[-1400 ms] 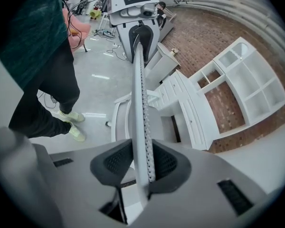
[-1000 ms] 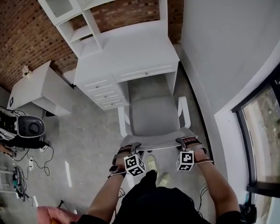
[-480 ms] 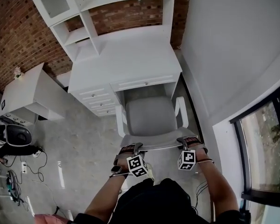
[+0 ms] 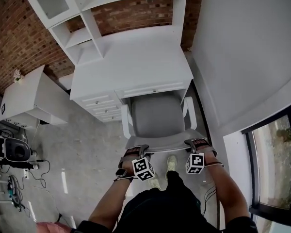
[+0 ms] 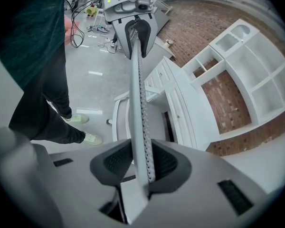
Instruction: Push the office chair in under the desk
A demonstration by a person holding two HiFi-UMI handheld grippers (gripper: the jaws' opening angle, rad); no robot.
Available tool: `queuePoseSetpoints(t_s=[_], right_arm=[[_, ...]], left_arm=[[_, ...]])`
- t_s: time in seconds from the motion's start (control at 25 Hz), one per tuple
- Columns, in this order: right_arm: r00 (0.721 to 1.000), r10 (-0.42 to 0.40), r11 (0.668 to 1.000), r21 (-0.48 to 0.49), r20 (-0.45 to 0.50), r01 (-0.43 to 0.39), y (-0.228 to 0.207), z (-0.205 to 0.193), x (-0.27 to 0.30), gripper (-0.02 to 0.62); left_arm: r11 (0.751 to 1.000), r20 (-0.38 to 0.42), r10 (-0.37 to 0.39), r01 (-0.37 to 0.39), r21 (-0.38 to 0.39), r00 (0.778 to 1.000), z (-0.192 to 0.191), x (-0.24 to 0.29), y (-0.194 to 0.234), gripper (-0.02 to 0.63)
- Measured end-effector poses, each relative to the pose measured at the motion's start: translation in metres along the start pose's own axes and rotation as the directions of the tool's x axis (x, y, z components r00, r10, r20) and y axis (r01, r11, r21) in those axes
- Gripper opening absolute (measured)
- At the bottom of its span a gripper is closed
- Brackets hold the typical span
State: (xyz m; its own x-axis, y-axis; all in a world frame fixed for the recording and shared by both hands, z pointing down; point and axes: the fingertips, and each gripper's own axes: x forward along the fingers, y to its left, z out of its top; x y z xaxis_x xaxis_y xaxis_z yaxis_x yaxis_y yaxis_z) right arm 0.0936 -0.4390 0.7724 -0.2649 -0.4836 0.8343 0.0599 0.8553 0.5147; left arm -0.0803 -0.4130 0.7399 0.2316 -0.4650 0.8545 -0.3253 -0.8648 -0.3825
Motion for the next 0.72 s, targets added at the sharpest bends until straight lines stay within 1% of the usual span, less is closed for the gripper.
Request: queuePoseSetpoints(t_s=[0.12, 0.36, 0.72], right_arm=[[1.000, 0.017, 1.000, -0.014, 0.012, -0.017, -0.009, 0.003, 0.009, 0.095], [0.999, 0.015, 0.999, -0.048, 0.040, -0.013, -0.036, 0.003, 0.024, 0.092], [0.998, 0.029, 0.997, -0.068, 0.059, -0.025, -0.057, -0.004, 0.035, 0.091]], left_arm=[[1.000, -0.019, -0.011, 0.010, -0.020, 1.000, -0.004, 0.006, 0.010, 0.138], [0.999, -0.036, -0.007, 0.005, -0.044, 0.999, -0.002, 0.016, 0.037, 0.138], [0.998, -0.042, 0.002, -0.004, -0.065, 0.999, 0.006, 0.028, 0.055, 0.143]])
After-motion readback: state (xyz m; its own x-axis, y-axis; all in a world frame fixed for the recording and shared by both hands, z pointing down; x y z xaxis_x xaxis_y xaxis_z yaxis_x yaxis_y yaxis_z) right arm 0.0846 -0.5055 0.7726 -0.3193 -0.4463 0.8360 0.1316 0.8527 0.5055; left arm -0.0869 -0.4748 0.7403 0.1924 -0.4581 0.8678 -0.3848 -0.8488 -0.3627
